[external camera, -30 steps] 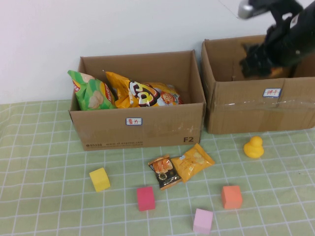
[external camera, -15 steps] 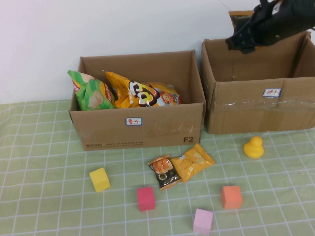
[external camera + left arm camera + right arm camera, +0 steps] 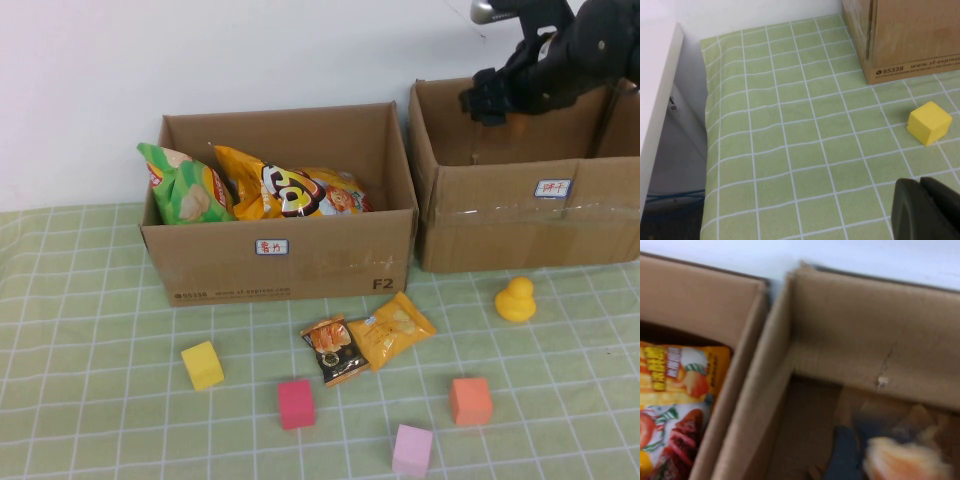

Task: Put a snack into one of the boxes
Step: Place the biscuit in the biscuit box, then pick up the biscuit

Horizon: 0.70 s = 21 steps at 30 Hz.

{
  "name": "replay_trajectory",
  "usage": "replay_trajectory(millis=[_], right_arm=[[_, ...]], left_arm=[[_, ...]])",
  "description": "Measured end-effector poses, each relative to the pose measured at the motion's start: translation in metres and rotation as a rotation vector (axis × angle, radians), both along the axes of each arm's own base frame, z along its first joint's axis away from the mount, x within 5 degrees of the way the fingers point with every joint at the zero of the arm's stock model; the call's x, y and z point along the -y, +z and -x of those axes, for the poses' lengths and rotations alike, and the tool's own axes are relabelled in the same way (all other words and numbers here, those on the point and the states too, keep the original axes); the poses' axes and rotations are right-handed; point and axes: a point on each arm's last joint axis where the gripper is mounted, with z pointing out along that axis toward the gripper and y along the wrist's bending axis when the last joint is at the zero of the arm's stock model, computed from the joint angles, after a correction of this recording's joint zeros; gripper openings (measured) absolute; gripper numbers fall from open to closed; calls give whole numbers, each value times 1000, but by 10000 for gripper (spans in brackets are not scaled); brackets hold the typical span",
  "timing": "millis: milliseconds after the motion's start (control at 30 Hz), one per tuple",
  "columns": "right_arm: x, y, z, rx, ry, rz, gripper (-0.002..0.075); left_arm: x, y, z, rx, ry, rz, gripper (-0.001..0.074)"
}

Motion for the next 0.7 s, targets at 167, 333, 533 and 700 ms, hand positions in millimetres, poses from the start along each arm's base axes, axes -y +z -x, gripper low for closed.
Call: replay_trajectory(millis=[167,333,533,700], right_arm=[[3,-4,-2,-14,-16,-6,536],[6,-5,0,-41,-25,-3,538],[9,11,14,-134,-14,18,506],[14,50,36,-153,30,57,418]], left_arm=[[0,0,0,0,0,-7,-2],[0,0,0,4,0,-8,-2],[0,0,0,6,1,-11,-2],[0,0,0,6,1,-11,-2]])
